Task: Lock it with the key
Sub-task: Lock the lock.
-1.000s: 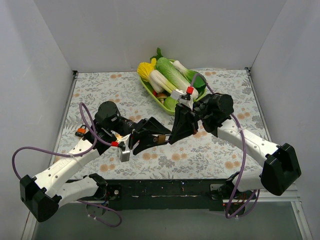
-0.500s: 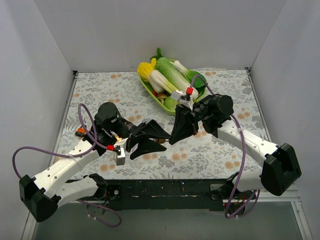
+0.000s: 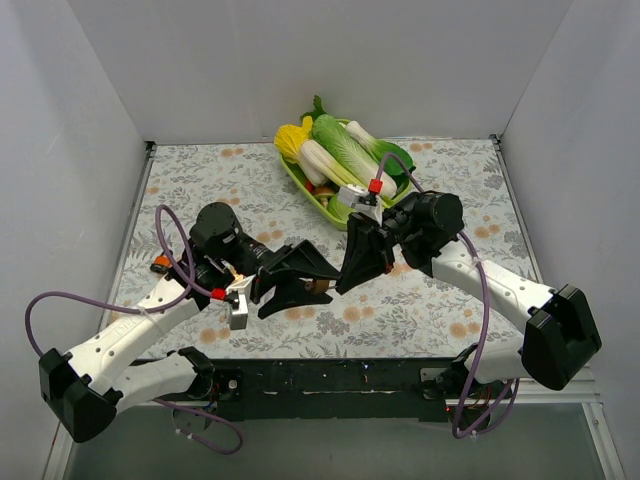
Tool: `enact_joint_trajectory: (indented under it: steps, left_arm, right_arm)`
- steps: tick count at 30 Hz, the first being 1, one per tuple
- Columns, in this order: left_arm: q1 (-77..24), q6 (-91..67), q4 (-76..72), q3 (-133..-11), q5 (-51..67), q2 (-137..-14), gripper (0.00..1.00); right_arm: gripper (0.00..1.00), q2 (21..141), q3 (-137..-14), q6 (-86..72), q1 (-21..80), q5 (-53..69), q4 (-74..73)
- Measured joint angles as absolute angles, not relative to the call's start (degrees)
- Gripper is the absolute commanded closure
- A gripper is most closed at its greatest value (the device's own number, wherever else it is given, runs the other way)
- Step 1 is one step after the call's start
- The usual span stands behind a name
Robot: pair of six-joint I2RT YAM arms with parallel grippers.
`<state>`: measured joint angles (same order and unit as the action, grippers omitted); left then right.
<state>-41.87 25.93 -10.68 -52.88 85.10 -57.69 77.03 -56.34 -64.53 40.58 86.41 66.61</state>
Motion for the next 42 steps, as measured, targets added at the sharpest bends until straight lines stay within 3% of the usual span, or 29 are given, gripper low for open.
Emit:
enact_joint_trajectory:
  steps: [9,13,15,16,19,24,28,32,35,42]
  left_arm:
    - [-41.9,24.3,-10.3,-54.4,85.1,-59.3,0.69]
    - [-41.9,23.9,-9.2,-55.2,85.6,-59.7,0.93]
    - [-41.9,23.9,-8.8,-55.2,85.6,-59.8,1.00]
    - [-41.9,24.0,-8.5,-55.2,85.6,-59.8,1.00]
    - [-41.9,24.3,-7.7,-55.2,85.6,-60.0,1.00]
    - [-41.9,23.9,-6.0,-55.3,85.6,-60.1,1.00]
    - [-41.9,20.1,-6.1,-55.4,84.3,-59.9,1.00]
    - [-41.9,13.0,-6.4,-56.3,78.8,-59.7,1.00]
    - [-41.9,8.6,-2.9,-60.7,71.8,-61.1,1.00]
    - [-41.9,-3.0,7.0,-69.9,54.2,-67.3,1.00]
  right_arm:
    - [0.99,77.1,-56.3,-64.7,41.0,86.4,68.3]
    - [0.99,77.3,-56.2,-65.2,41.0,86.4,69.2]
    - [0.86,77.3,-56.1,-65.4,41.0,86.4,69.3]
    - [0.64,77.3,-55.9,-65.5,41.0,86.4,69.5]
    - [0.33,77.5,-55.6,-66.5,40.9,86.4,70.0]
    - [0.28,78.4,-55.6,-68.5,37.7,86.4,69.8]
    - [0.27,78.5,-59.2,-61.4,30.4,86.2,52.2]
    - [0.23,79.8,-70.5,-42.1,23.7,80.3,17.5]
    - [0.21,80.4,-80.5,-24.9,20.9,67.6,-7.9]
    - [0.24,76.0,-80.9,-10.7,19.6,52.0,-32.2]
